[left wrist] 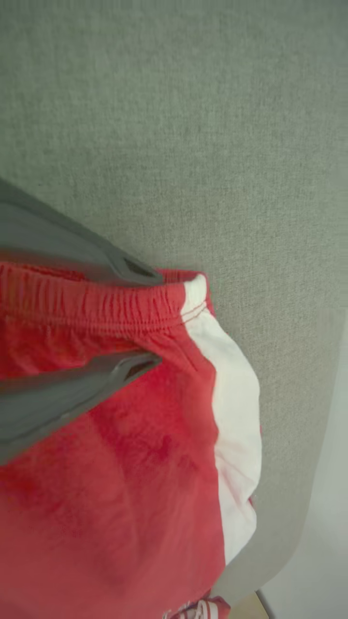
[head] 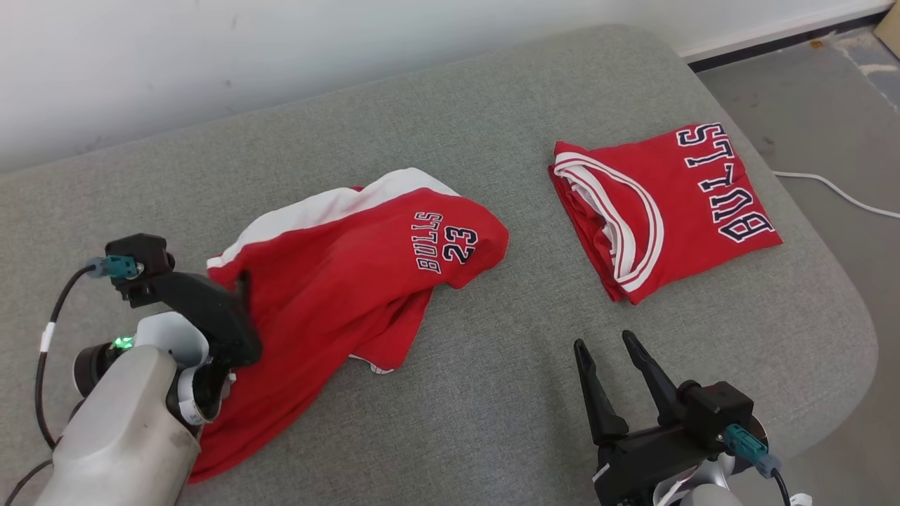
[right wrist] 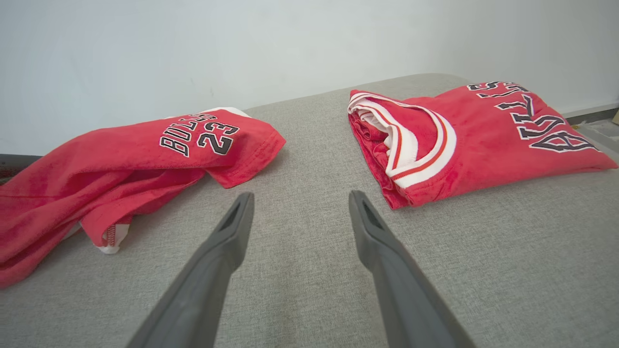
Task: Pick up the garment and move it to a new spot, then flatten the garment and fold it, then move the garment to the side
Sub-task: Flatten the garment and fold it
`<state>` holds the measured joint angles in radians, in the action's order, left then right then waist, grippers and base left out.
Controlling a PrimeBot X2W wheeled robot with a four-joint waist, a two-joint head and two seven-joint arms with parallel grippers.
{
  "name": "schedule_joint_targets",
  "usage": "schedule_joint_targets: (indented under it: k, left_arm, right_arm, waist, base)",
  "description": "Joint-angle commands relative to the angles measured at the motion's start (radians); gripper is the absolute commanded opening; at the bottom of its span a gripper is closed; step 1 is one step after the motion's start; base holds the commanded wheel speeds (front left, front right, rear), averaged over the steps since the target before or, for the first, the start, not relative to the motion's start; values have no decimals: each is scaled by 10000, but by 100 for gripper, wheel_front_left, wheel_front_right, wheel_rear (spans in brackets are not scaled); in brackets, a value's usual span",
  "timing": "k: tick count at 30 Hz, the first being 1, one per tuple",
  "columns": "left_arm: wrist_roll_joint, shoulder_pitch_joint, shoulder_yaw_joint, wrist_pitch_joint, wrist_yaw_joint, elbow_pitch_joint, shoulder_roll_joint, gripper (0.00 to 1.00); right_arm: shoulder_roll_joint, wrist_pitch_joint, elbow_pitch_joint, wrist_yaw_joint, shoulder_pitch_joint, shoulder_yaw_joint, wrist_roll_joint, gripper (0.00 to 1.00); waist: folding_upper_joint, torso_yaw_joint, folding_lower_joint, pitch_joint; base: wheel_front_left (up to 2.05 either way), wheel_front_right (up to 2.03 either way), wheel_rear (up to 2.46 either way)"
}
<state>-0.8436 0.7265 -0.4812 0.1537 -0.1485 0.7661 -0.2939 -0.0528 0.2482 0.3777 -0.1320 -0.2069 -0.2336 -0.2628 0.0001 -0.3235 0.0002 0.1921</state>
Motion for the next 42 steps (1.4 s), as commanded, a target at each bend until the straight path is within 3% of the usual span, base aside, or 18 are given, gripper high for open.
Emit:
schedule_joint_targets:
  k: [1, 8, 18, 21, 25, 30, 36, 42]
  left_arm:
    - [-1, 125, 33, -152, 75, 57, 16, 0]
    - [60, 367, 127, -780, 320, 248, -88, 0]
    - [1089, 1736, -18, -3090, 681, -54, -597, 0]
    - [1048, 2073, 37, -3539, 874, -227, -300, 0]
    - [830, 1933, -109, -3381, 1170, -330, 90, 0]
    - [253, 312, -367, -2959, 1516, -1050, 506, 0]
    - [10, -2038, -596, -2533, 1143, -2646, 14, 0]
    - [-283, -4070, -388, -2219, 202, -4091, -715, 0]
  right_arm:
    - [22, 71, 26, 29, -97, -39, -68, 100]
    - [26, 98, 91, 29, -152, -166, -127, 100]
    - [30, 130, 183, 29, -65, -56, -70, 100]
    - [31, 141, 197, 29, 58, 36, -38, 100]
    - [31, 149, 195, 29, 171, 125, -59, 100]
    - [21, 123, 174, 29, 476, 310, 21, 100]
    - [16, -31, 97, 29, 745, 296, 85, 100]
    - [18, -178, -26, 29, 890, 260, 39, 100]
  waist:
    - [-1, 9, -2, -30]
    - [-1, -108, -2, -19]
    - [-1, -301, -2, -128]
    - [-1, -128, -2, -252]
    - [-1, 226, -2, -405]
    - [-1, 1129, -2, -864]
    - [-1, 1821, -2, -1354]
    - [-1, 2023, -2, -1602]
  base:
    - [0, 0, 0]
    - [0, 0, 0]
    - [0, 0, 0]
    - [0, 0, 0]
    - [0, 0, 0]
    - [0, 0, 0]
    - [0, 0, 0]
    - [0, 0, 0]
